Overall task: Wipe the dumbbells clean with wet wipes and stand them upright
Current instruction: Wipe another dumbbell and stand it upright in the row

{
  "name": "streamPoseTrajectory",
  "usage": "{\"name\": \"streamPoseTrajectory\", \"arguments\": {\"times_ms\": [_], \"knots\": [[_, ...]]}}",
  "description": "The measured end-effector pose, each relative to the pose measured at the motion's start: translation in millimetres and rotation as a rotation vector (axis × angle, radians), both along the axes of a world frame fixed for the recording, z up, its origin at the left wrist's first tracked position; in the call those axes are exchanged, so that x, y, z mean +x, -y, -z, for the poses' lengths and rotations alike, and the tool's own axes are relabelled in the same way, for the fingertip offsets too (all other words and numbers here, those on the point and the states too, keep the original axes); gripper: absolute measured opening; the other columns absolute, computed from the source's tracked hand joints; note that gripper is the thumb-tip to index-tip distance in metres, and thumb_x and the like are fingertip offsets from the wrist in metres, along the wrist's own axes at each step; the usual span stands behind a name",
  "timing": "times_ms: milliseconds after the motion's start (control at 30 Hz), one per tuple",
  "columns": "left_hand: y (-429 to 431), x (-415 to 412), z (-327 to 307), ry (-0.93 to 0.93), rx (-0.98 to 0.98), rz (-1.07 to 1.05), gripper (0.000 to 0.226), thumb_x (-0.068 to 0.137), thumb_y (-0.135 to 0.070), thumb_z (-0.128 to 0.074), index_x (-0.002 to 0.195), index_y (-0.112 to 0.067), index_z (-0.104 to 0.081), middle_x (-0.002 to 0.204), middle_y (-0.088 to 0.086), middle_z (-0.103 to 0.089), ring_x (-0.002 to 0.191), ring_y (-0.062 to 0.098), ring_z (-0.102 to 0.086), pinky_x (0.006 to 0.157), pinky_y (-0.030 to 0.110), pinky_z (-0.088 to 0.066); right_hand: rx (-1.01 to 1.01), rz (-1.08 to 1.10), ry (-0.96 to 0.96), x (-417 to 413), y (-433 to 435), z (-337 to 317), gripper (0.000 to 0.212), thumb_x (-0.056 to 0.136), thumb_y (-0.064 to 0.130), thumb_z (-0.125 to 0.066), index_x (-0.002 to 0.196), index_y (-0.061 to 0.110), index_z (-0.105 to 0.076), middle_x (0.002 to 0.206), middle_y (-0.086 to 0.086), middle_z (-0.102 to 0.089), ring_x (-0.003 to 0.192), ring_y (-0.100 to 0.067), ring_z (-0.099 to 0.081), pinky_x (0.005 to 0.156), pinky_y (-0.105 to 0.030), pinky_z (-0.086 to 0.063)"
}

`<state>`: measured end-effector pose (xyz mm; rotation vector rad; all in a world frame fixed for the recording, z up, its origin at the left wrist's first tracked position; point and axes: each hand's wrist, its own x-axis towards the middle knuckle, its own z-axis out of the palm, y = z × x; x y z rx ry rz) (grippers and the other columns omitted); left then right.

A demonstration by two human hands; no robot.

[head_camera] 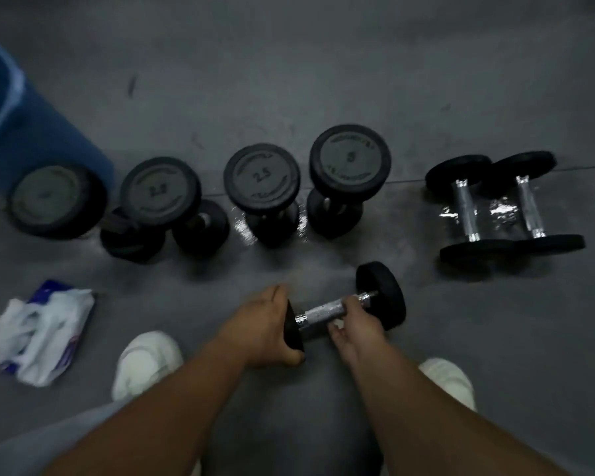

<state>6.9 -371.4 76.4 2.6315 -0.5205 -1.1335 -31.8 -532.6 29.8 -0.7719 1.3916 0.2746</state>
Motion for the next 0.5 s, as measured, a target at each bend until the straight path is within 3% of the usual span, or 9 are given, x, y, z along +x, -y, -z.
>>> {"name": "streamPoseTrajectory", "arguments": {"times_ms": [133, 233, 300, 400, 500], "knots": [[-36, -32, -1, 0.038, 0.032, 0.068, 0.116, 0.068, -0.051, -0.082, 0.154, -0.011, -0.014, 0.159, 0.009, -0.023, 0.143, 0.026, -0.031, 0.113, 0.032, -0.031, 0.075, 0.087, 0.002, -41, -37, -1, 0.020, 0.093, 0.017, -0.060, 0.110, 0.005, -0.059, 0.096, -0.012, -0.063, 0.077, -0.016, -0.061, 0.051, -0.022, -0.054], [-38, -58, 6, 0.119, 0.031, 0.056, 0.117, 0.076, -0.047, -0.079, 0.156, -0.010, -0.004, 0.165, 0.009, -0.004, 0.152, 0.024, -0.010, 0.120, 0.033, -0.016, 0.094, -0.084, -0.007, -54, -33, -17, 0.008, 0.096, 0.008, -0.053, 0.097, 0.005, -0.061, 0.078, -0.010, -0.062, 0.061, -0.013, -0.055, 0.051, -0.020, -0.049], [-35, -68, 9, 0.190, 0.078, 0.061, 0.120, 0.076, -0.047, -0.078, 0.157, -0.010, 0.004, 0.166, 0.008, 0.003, 0.153, 0.024, -0.003, 0.121, 0.037, -0.012, 0.118, -0.205, 0.011, -58, -35, -32, 0.014, 0.095, 0.001, -0.050, 0.089, 0.005, -0.062, 0.075, -0.009, -0.064, 0.059, -0.010, -0.055, 0.049, -0.015, -0.045], [-32, -70, 14, 0.217, 0.141, 0.048, 0.126, 0.070, -0.044, -0.081, 0.156, -0.013, 0.005, 0.165, 0.008, 0.002, 0.152, 0.027, -0.004, 0.120, 0.042, -0.014, 0.111, -0.182, 0.144, -55, -47, -42, 0.012, 0.090, -0.004, -0.057, 0.086, 0.006, -0.064, 0.076, -0.010, -0.065, 0.055, -0.008, -0.059, 0.046, -0.013, -0.042], [-34, -62, 22, 0.207, 0.154, 0.029, 0.126, 0.066, -0.042, -0.084, 0.156, -0.017, 0.001, 0.163, 0.007, -0.004, 0.152, 0.026, -0.007, 0.119, 0.043, -0.019, 0.100, -0.211, 0.257, -46, -64, -35, 0.019, 0.091, -0.003, -0.053, 0.086, 0.011, -0.064, 0.078, -0.006, -0.065, 0.065, -0.012, -0.055, 0.058, -0.018, -0.043]]}}
